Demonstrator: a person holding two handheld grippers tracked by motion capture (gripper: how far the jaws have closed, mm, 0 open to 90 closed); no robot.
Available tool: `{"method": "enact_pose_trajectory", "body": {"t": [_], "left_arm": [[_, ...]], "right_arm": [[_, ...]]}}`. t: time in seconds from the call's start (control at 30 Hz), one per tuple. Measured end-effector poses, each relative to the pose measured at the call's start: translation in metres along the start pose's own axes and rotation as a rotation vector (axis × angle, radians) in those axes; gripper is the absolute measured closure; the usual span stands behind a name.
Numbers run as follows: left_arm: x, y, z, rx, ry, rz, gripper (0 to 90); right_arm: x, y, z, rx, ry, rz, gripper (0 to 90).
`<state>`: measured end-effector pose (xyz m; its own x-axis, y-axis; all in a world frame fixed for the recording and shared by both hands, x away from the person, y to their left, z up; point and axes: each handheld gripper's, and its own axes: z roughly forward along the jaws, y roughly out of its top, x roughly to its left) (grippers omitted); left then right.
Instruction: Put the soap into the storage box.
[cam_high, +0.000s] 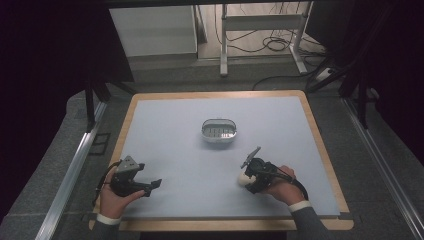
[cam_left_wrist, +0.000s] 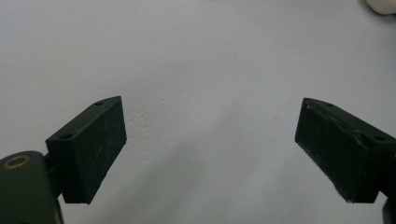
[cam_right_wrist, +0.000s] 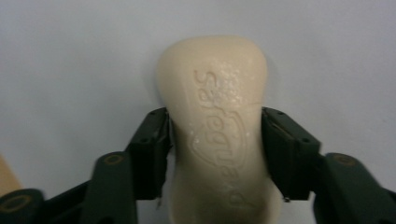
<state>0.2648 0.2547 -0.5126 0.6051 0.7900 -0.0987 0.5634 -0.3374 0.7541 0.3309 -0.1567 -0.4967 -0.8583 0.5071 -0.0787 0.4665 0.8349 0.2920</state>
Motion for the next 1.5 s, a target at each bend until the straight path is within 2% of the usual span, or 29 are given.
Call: {"method": "enact_pose_trajectory", "body": {"t": [0.1,0.2,0.3,0.43,1.13,1.3,1.5], "left_arm": [[0.000,0.000,-0.001,-0.003,-0.007,-0.004,9.3],[0.000,0.000,-0.002,-0.004,-0.005,-0.006,9.3],[0.000,0.000,-0.002,-0.005,-0.005,-0.007,9.3],[0.000,0.000,-0.003,-0.006,-0.007,-0.004,9.3],[0.000,0.000,-0.002,0.004,-0.007,0.003,9.2],[0.001,0.000,-0.002,0.010,-0.005,0.006,9.2],[0.001,0.000,-0.001,0.013,-0.006,0.009,9.1]], "right_arm": [[0.000,0.002,-0.001,0.015,0.002,-0.004,49.1],[0.002,0.003,-0.001,0.018,-0.023,-0.011,49.3],[0.000,0.004,-0.006,0.003,-0.001,-0.018,49.3],[-0.002,0.006,-0.015,-0.036,-0.011,-0.008,49.3],[-0.022,0.020,-0.039,-0.115,-0.039,0.007,49.3],[-0.025,0.025,-0.043,-0.128,-0.056,-0.002,49.3],[-0.031,0.034,-0.045,-0.119,-0.074,-0.002,49.3]]}}
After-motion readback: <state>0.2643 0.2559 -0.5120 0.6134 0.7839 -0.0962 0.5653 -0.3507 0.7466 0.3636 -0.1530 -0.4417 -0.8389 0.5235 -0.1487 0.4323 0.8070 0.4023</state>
